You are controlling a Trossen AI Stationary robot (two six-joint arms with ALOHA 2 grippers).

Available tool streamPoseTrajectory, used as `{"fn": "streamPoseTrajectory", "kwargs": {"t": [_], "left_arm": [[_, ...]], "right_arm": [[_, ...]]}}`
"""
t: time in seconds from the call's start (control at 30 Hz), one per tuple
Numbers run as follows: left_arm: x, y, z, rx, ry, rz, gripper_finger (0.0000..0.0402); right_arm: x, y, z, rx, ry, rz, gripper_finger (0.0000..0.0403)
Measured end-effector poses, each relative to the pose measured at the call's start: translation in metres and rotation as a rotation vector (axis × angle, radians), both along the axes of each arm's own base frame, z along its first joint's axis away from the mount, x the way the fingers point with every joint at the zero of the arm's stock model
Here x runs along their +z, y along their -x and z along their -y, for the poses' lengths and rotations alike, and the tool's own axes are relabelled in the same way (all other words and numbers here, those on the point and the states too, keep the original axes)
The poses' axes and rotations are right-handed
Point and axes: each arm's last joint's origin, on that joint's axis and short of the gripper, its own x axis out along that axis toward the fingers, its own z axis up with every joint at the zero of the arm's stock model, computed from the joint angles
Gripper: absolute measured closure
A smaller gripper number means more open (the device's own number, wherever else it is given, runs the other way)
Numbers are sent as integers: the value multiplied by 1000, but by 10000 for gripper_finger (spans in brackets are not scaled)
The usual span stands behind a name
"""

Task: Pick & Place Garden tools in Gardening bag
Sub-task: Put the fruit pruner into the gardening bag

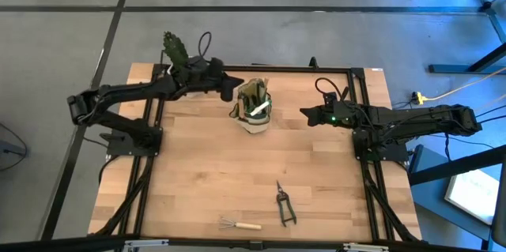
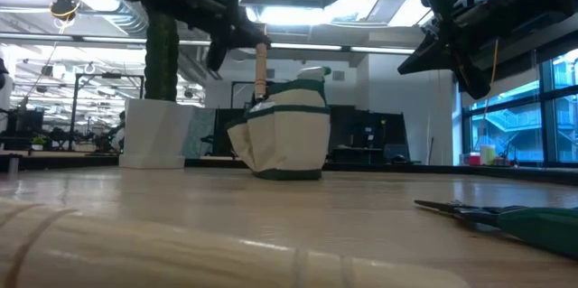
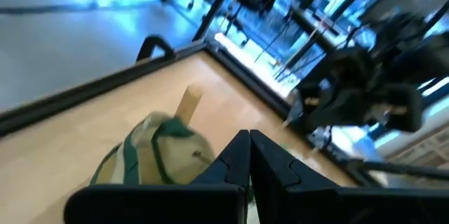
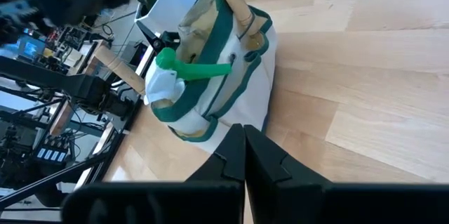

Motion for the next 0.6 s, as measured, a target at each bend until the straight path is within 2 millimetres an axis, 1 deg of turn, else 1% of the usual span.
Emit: {"fn": "streamPoseTrajectory", "kwargs": {"t": [0.1, 0.23, 0.3, 0.4, 0.6], "left_arm": [[13, 8, 6, 17, -5, 41, 400], [27, 20, 17, 6, -14, 71, 400], [29, 24, 23, -9, -3, 52, 400], [29, 29, 32, -54, 27, 12, 400], [26, 29, 56, -226, 116, -34, 400]], "right_arm": [[1, -1, 0, 16, -7, 12, 403], [6, -4, -2, 98, 15, 52, 403], [8, -5, -3, 161, 34, 73, 403], [9, -6, -7, 272, 19, 79, 403], [6, -5, -20, 581, -153, 74, 403]]}}
